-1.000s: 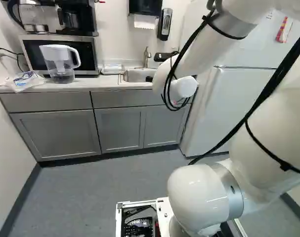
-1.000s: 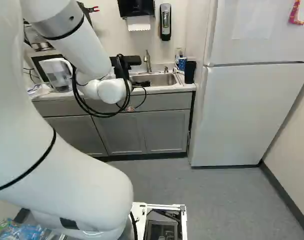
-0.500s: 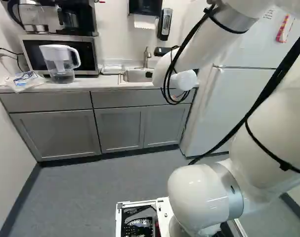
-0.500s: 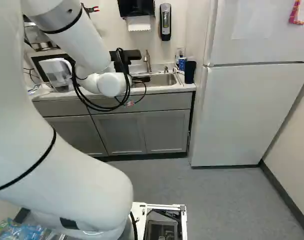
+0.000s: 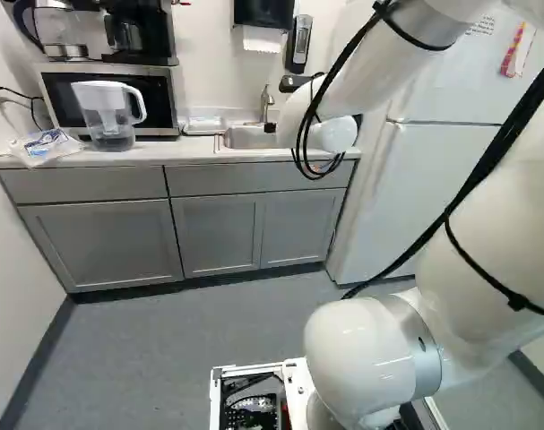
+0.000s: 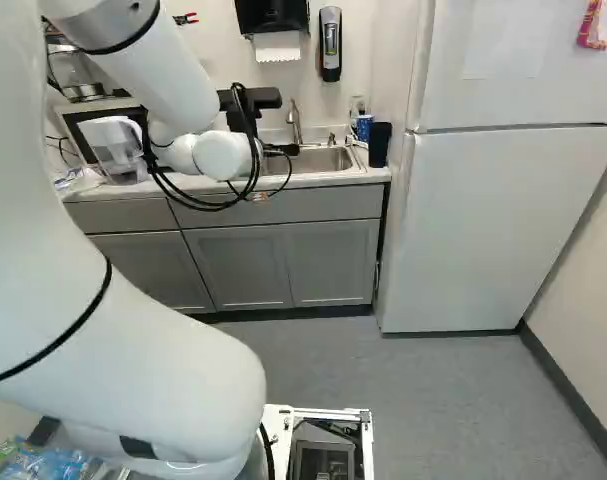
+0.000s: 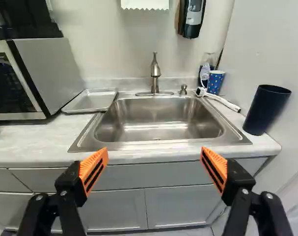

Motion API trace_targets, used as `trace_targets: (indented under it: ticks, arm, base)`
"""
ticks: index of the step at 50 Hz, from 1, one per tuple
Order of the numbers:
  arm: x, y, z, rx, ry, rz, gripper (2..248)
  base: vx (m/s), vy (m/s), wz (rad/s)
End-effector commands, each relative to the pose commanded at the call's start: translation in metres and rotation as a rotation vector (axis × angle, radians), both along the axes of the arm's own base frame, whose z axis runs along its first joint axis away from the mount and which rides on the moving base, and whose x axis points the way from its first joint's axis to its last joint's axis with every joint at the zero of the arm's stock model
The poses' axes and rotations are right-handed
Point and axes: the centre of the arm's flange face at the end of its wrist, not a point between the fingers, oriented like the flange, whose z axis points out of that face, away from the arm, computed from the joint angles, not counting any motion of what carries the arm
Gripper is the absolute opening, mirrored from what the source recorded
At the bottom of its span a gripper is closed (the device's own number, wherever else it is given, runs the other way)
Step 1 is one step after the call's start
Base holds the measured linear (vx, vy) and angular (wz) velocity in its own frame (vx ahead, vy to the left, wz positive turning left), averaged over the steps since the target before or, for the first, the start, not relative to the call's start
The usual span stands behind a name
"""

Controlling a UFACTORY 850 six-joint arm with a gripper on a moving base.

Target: Rinse the cup and place it in the tray

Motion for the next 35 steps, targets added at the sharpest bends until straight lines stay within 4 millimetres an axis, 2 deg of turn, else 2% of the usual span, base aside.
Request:
trace_targets:
  ticks: [35]
  arm:
    - [0.015, 0.0, 0.031, 0.0, 0.004, -0.001, 247]
  base:
    - [0.0, 0.0, 0.0]
